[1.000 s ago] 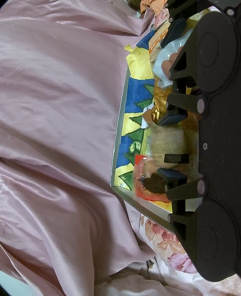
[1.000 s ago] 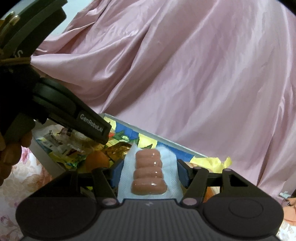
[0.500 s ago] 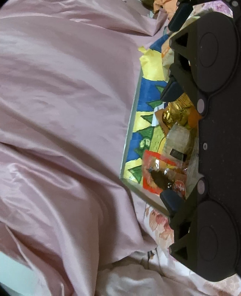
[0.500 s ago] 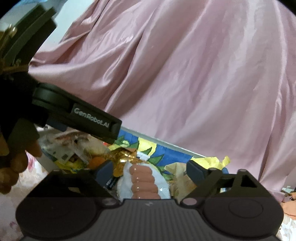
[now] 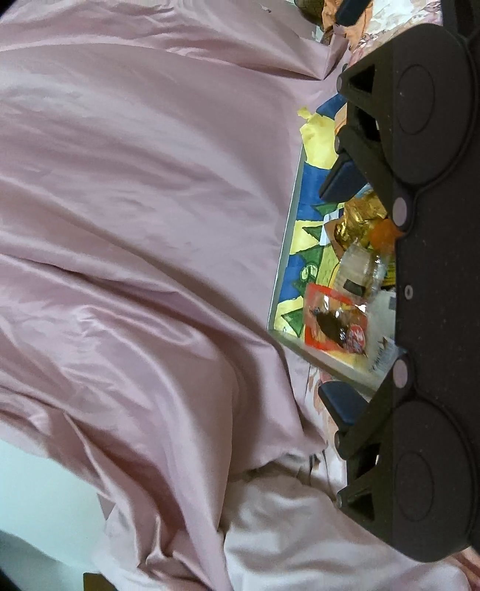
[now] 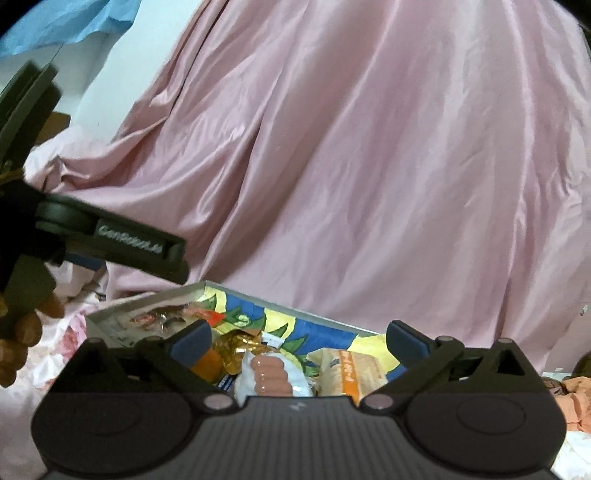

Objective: Organize snacks

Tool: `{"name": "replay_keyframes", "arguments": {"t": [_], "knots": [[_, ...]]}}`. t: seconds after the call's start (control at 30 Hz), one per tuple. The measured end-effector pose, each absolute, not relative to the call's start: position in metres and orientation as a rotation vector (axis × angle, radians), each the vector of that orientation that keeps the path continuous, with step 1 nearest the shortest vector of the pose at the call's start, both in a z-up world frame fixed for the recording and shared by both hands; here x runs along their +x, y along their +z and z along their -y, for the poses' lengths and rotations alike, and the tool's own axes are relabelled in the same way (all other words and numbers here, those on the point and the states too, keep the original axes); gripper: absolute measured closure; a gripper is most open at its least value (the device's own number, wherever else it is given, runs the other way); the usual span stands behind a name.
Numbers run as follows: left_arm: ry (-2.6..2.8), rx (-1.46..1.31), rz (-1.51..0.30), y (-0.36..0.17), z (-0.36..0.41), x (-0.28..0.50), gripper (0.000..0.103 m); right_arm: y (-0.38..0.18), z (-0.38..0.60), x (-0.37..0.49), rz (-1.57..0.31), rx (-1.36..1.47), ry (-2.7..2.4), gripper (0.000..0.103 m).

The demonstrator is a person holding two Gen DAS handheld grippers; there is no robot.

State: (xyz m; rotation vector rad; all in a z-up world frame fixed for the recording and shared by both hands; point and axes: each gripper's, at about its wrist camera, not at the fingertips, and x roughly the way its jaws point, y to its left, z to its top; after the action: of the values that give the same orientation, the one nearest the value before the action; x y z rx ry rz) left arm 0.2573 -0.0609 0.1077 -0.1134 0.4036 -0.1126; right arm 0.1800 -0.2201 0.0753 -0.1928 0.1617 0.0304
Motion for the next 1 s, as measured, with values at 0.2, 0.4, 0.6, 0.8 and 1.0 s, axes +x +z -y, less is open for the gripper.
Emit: {"name": "replay_keyframes", "arguments": {"t": [0.2, 0.4, 0.6, 0.8, 1.0], "knots": [[-0.095, -0.092, -0.388, 0.111, 0.049, 0.224, 0.001, 0.089, 0.226, 0.152, -0.147, -0.134, 0.017, 0.000], [-0.081, -0.080, -0.368, 0.116, 0.039, 0.193, 0.001, 0.095, 0.227, 0.128, -0.146, -0.110, 0.003, 0.000], [-0.065, -0.061, -0.367, 0.115, 0.032, 0.157, 0.001, 0.100, 0.226, 0.103, -0.151, -0.076, -0.009, 0.000], [-0.053, -0.046, -0.373, 0.109, 0.020, 0.123, 0.001, 0.098, 0.220, 0.075, -0.171, -0.039, -0.016, 0.000], [-0.044, -0.035, -0.378, 0.102, 0.008, 0.094, 0.001, 0.091, 0.210, 0.044, -0.194, -0.021, -0.008, 0.000]]}}
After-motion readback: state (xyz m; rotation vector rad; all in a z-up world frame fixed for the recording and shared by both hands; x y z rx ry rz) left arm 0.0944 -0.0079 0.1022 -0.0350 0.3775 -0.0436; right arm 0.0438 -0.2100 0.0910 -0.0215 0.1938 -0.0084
